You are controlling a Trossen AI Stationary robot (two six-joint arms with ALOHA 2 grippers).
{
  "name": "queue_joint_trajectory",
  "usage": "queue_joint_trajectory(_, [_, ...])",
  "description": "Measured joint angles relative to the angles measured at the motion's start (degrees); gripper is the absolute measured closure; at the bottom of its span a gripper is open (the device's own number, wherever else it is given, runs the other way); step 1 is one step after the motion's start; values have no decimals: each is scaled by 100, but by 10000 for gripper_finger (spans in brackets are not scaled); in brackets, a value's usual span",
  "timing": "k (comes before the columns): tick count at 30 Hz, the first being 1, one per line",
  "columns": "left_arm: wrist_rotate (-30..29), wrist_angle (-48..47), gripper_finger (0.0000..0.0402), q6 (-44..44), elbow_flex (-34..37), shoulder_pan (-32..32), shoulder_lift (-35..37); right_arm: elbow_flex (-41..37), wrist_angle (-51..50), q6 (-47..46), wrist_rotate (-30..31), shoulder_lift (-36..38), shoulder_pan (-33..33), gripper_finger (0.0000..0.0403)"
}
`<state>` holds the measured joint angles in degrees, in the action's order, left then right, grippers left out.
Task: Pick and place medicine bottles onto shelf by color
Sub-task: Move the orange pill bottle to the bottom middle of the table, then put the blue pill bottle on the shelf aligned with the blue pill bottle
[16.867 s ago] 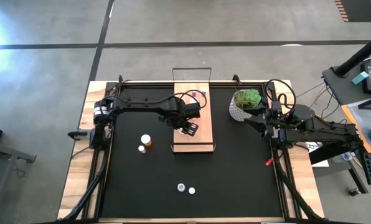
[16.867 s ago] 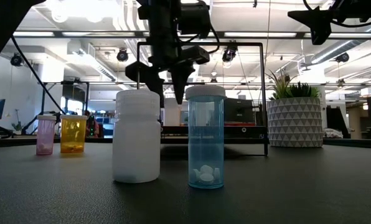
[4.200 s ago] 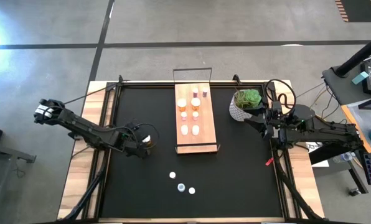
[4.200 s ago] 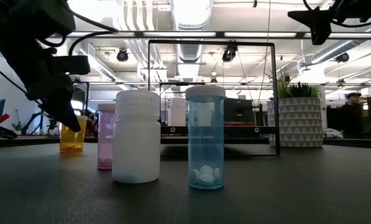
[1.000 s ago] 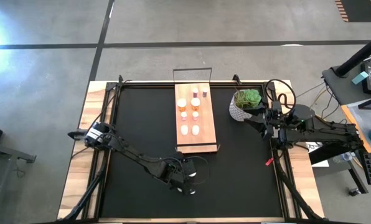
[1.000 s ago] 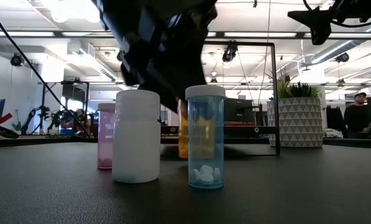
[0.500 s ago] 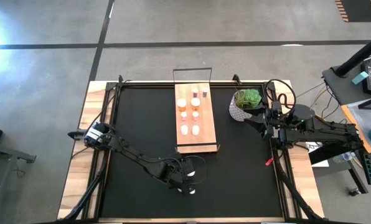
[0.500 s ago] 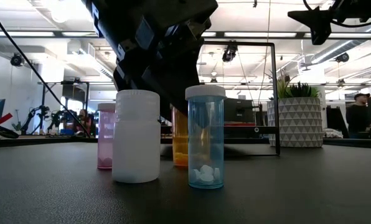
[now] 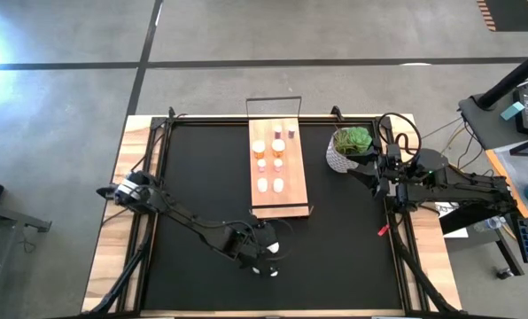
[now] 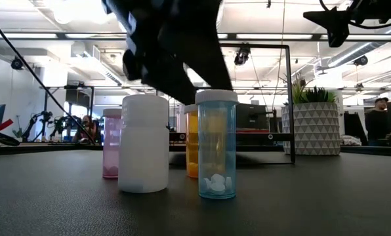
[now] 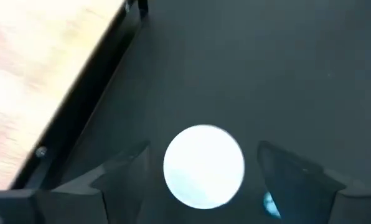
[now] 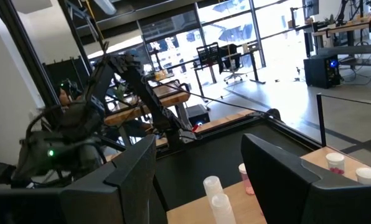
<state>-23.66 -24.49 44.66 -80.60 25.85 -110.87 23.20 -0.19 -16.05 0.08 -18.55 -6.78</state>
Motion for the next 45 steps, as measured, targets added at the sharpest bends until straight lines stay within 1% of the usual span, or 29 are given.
queue_joint_trajectory(5, [-55, -499, 116, -110, 37, 0, 629, 0, 0, 0, -2, -2, 1, 177])
queue_joint_trajectory(8, [-273, -1045, 116, -310, 136, 13, 1327, 0, 1, 0, -2, -2, 0, 177])
queue_joint_trajectory(10, [-567, -1294, 116, -527, 386, 58, 1895, 0, 2, 0, -2, -2, 2, 177])
queue_joint_trajectory(12, [-860, -1309, 116, -789, 813, 120, 2554, 0, 0, 0, -2, -2, 2, 177])
queue_joint_trajectory(14, [-1020, -1312, 116, -911, 1337, 202, 3269, 0, 1, 0, 0, -2, 2, 177])
queue_joint_trajectory(20, [-1063, -1306, 116, -961, 2983, 275, 5461, 0, 2, 0, -2, -2, 1, 177])
queue_joint_trajectory(24, [-1097, -1306, 116, -1373, 3750, 275, 6811, 0, 2, 0, -2, -2, 0, 177])
queue_joint_trajectory(27, [-1100, -1298, 116, -1532, 4197, 275, 7624, -2, 0, 0, -2, -2, 2, 177])
queue_joint_trajectory(29, [-1100, -1193, 116, -1523, 4479, 275, 8018, 0, 2, 0, -2, -2, 2, 177])
queue_joint_trajectory(36, [-1164, -704, 116, -1573, 5361, 275, 9029, 0, 1, 0, -2, -2, 1, 177])
queue_joint_trajectory(41, [-1218, -154, 116, -1903, 5837, 275, 9573, 0, 1, 0, 0, -2, 1, 177])
queue_joint_trajectory(45, [-1274, 171, 116, -2149, 6098, 275, 9862, 0, 1, 0, -2, -2, 2, 177])
